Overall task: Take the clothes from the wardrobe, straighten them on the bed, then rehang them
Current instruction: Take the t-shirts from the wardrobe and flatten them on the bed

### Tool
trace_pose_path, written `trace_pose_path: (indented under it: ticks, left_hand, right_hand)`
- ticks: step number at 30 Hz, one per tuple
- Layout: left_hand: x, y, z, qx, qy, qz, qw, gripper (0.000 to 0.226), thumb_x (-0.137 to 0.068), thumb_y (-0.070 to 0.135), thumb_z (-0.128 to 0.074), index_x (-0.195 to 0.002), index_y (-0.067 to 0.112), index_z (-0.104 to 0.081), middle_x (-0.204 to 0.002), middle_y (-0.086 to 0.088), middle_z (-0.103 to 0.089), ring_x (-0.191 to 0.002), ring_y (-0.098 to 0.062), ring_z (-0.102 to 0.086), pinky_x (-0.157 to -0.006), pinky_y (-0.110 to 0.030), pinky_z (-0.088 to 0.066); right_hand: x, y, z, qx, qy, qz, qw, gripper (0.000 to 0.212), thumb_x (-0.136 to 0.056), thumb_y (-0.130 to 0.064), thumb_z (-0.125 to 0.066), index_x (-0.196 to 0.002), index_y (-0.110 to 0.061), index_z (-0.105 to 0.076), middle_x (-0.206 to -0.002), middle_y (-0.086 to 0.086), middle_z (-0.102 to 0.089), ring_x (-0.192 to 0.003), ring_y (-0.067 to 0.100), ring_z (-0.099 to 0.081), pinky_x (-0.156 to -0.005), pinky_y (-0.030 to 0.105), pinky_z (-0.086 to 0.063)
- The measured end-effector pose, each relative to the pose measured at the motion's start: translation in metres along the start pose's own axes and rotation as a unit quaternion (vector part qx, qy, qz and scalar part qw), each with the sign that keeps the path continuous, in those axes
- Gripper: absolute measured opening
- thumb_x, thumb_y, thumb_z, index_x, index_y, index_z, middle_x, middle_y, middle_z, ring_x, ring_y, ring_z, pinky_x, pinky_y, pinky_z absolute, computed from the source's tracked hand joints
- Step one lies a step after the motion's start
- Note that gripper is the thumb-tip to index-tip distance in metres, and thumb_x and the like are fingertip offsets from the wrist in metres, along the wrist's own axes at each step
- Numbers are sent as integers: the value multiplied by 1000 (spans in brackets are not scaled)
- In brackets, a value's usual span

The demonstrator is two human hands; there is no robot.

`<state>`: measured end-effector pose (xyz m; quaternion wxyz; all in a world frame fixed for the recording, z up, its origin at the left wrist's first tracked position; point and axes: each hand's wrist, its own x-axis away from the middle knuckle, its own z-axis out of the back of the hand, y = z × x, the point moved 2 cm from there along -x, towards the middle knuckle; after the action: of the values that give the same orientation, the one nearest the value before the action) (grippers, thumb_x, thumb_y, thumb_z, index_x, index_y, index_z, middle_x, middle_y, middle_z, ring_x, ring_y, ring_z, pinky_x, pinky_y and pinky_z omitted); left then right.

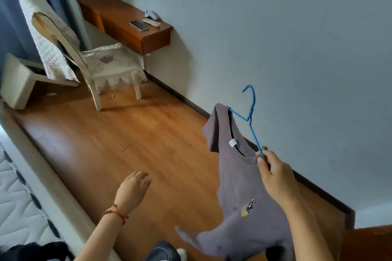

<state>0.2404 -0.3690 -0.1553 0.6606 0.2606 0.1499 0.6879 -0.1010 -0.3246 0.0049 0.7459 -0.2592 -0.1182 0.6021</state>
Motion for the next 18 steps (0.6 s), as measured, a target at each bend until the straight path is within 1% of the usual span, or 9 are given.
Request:
trace_pose_path:
  ticks: [2, 3, 5, 6, 8, 10, 11, 15, 18]
  left_hand:
    - [-13, 4, 6, -1, 15, 13, 1000, 32, -90, 32, -52, -115, 13, -61, -109, -4, -65, -102, -21, -61, -85, -30, -46]
    - [-18, 5, 10, 0, 21, 20, 1000, 33, -90, 33, -52, -116, 14, -60, -110, -3, -64, -103, -20, -60, -86, -30, -46]
    - [-25, 2, 17, 1, 33, 36, 999, 33, -91, 34, -52, -117, 15, -60, -111, -2, -64, -104, -19, -60, -87, -29, -47]
    - [-28, -2, 21, 2, 40, 48, 998, 34, -91, 34, -51, -118, 15, -59, -111, -2, -64, -103, -19, -60, -87, -29, -47]
    - [-32, -12, 28, 6, 55, 84, 995, 34, -91, 35, -51, -118, 15, -59, -110, -2, -64, -102, -19, -61, -87, -29, -48]
    - [-34, -22, 34, 12, 70, 125, 990, 33, -90, 34, -52, -116, 15, -60, -110, -3, -64, -99, -19, -62, -85, -30, -51]
    - [-33, -28, 36, 16, 79, 144, 986, 33, -90, 33, -53, -115, 14, -60, -109, -4, -65, -98, -20, -63, -85, -31, -52]
    - [-27, -38, 40, 31, 127, 239, 962, 31, -90, 31, -54, -113, 13, -62, -109, -5, -65, -98, -22, -63, -85, -32, -52]
    - [-28, -41, 38, 50, 138, 306, 941, 30, -90, 31, -54, -112, 12, -62, -110, -7, -65, -101, -24, -62, -87, -33, -49]
  right_hand:
    - [-25, 0, -5, -8, -14, 15, 1000, 20, -92, -12, -50, -106, -4, -63, -81, 7, -66, -71, 26, -61, -52, 8, -37]
    - [-38, -2, -9, -8, -24, 22, 999, 20, -92, -12, -50, -106, -4, -63, -76, 2, -62, -63, 18, -56, -51, 6, -37]
    - [-66, -5, -19, -4, -46, 41, 998, 20, -92, -12, -50, -105, -4, -63, -67, -7, -55, -53, 3, -47, -48, 9, -35]
    - [-81, -6, -26, -1, -57, 52, 997, 19, -92, -12, -51, -104, -3, -63, -62, -9, -52, -51, 1, -45, -48, 12, -34]
    - [-110, -11, -41, 2, -81, 77, 994, 17, -91, -12, -52, -101, -3, -63, -58, -10, -52, -49, 3, -47, -46, 19, -34]
    - [-141, -15, -58, 4, -104, 102, 989, 17, -91, -12, -52, -100, -3, -63, -61, 1, -59, -51, 14, -51, -47, 23, -34]
    - [-156, -19, -67, 4, -116, 117, 986, 17, -91, -11, -53, -101, -2, -64, -63, 6, -60, -51, 16, -50, -47, 24, -35]
    - [-214, -44, -101, -8, -168, 195, 966, 18, -90, -8, -54, -101, 1, -65, -65, 9, -62, -50, 7, -47, -44, 14, -33]
    - [-250, -70, -129, -10, -204, 234, 951, 20, -90, -9, -53, -104, 1, -64, -81, 21, -70, -60, 28, -58, -51, 23, -38]
